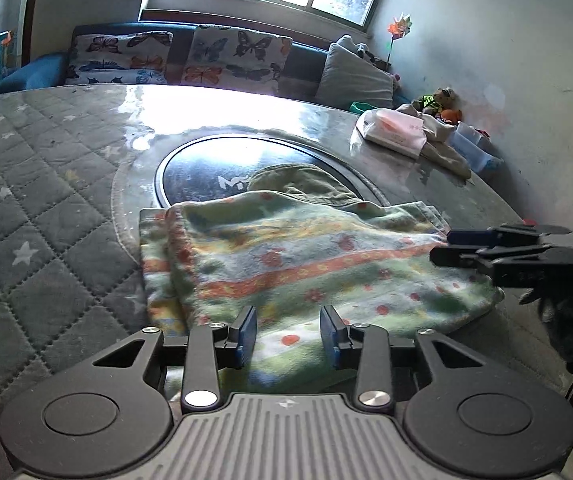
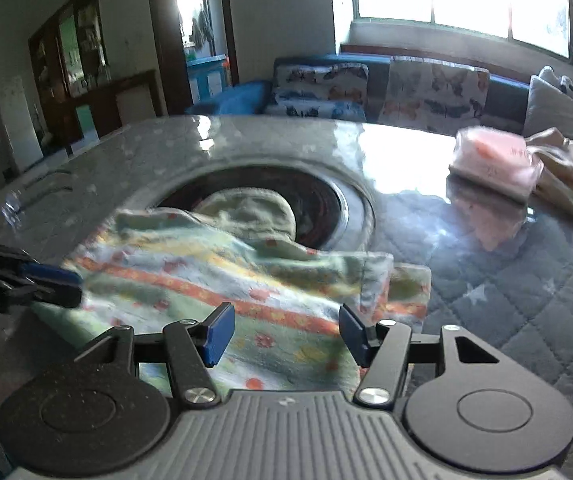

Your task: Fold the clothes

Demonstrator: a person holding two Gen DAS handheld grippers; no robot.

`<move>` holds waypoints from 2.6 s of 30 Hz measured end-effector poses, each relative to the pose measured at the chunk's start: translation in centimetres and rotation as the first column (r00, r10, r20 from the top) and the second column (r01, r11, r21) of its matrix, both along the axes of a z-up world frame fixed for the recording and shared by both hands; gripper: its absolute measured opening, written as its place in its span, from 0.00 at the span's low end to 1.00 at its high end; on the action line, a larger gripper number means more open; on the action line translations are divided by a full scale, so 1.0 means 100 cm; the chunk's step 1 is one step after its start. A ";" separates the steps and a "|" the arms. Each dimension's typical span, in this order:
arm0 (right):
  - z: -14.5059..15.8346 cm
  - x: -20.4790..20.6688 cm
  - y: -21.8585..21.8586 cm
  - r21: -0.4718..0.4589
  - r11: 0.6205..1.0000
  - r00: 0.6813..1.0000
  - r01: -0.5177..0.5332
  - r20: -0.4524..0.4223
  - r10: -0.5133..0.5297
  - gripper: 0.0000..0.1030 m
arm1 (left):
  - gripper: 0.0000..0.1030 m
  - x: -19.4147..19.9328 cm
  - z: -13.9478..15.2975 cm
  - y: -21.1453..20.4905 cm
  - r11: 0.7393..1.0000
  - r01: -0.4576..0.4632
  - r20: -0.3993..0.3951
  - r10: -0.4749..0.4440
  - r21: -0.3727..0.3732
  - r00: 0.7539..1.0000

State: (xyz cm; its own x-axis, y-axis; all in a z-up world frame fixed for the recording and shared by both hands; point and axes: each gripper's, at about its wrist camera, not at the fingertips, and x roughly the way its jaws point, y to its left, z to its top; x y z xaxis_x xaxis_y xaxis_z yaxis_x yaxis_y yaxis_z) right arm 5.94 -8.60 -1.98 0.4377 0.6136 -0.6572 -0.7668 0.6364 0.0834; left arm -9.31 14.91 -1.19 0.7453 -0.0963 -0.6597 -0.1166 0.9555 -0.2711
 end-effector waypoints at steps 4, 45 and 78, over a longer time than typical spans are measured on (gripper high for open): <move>-0.004 0.005 -0.004 -0.013 1.000 1.000 0.022 -0.006 -0.022 0.58 | 0.38 0.002 0.007 0.007 1.000 -0.001 0.006 0.001 0.003 1.000; -0.005 -0.042 0.002 -0.043 0.999 0.997 -0.034 0.070 0.036 0.91 | 0.51 -0.016 0.001 0.001 0.989 -0.082 -0.004 0.083 0.124 0.997; 0.000 -0.060 -0.009 -0.012 1.000 0.999 -0.019 0.051 0.019 1.00 | 0.57 -0.020 0.010 -0.026 0.997 -0.011 0.017 0.010 0.074 1.000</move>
State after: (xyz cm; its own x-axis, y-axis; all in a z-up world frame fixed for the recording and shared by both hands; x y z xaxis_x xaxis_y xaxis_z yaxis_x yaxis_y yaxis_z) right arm -0.07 -9.53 -2.01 0.4594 0.6147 -0.6412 -0.7818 0.6224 0.0365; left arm -11.35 12.29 -0.19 0.7567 -0.0397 -0.6525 -0.1226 0.9718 -0.2013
